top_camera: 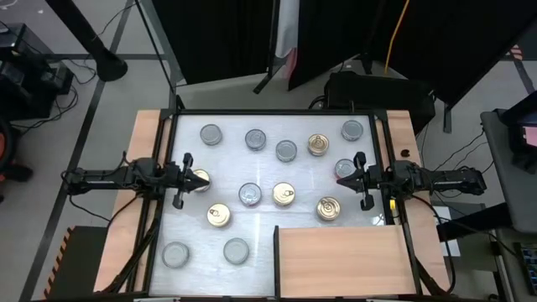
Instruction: Stack canned seafood by type on shelf
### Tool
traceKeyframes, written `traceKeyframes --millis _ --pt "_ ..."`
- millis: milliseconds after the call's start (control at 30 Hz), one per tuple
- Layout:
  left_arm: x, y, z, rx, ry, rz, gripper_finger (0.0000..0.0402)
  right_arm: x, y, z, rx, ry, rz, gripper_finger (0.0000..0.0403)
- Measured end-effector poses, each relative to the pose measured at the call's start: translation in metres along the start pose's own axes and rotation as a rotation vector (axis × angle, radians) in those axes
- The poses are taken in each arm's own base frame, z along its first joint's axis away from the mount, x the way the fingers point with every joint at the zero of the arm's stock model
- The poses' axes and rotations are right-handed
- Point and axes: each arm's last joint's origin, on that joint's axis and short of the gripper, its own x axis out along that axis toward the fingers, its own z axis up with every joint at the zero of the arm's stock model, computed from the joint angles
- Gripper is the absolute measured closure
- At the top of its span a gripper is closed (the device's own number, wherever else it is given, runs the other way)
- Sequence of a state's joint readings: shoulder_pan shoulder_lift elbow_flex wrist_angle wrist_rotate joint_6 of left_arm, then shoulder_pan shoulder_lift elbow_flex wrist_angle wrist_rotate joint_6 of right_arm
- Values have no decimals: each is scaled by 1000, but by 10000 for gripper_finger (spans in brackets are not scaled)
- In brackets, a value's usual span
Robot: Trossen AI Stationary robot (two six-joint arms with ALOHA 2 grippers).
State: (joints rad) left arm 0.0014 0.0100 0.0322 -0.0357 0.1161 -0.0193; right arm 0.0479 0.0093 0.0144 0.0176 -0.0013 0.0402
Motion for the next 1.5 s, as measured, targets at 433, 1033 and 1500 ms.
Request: traceKeyframes --millis 433,1033,1500 --pt "0 0 0 0 0 0 385 0 0 0 0 0 0 403" --pt "0 0 0 0 0 0 385 0 0 1 26 -10 -4 403" --pt "0 0 0 0 0 0 385 -7 3 106 18 -25 -53 403"
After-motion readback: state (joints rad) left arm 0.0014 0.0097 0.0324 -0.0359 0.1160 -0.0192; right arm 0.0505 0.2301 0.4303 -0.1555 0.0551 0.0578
